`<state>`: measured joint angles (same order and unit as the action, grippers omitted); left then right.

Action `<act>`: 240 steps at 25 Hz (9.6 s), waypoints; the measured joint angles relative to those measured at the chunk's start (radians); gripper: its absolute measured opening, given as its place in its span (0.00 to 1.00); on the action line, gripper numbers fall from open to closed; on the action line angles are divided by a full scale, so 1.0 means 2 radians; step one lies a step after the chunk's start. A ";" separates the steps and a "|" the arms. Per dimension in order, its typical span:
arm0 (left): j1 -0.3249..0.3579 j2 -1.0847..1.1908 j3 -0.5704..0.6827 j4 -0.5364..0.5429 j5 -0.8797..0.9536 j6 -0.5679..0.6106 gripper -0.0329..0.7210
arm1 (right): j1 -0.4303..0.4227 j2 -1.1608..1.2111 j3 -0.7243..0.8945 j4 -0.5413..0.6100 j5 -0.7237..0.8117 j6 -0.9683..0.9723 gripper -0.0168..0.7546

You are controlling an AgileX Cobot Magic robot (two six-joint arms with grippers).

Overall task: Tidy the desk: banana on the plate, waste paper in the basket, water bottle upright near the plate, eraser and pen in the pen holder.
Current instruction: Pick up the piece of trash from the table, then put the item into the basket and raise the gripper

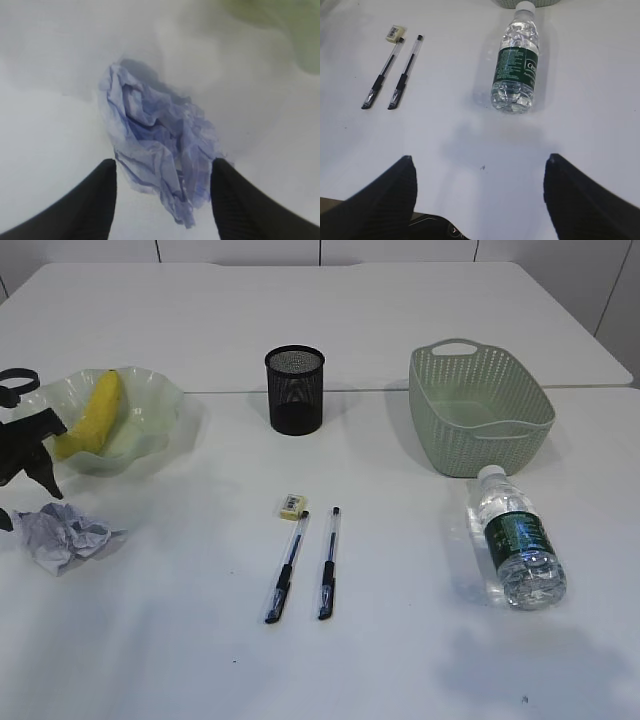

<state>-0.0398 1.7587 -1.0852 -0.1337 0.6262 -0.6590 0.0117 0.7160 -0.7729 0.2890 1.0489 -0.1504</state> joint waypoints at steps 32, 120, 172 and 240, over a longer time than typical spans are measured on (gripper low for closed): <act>0.000 0.057 0.000 0.009 -0.050 -0.013 0.18 | 0.000 0.000 0.000 0.000 -0.002 -0.001 0.78; -0.198 -0.179 0.000 -0.258 0.056 0.466 0.04 | 0.191 0.406 -0.138 0.454 -0.106 -0.295 0.78; -0.198 -0.179 0.000 -0.295 0.030 0.475 0.35 | 0.217 0.497 -0.146 0.642 -0.090 -0.406 0.02; 0.062 -0.315 0.119 -0.031 0.102 0.363 0.61 | 0.082 0.507 -0.324 0.015 -0.172 -0.021 0.02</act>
<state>0.0840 1.1293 -0.8470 -0.1962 0.8305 0.0670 0.1759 1.7298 -1.4214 0.3187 0.7043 -0.1916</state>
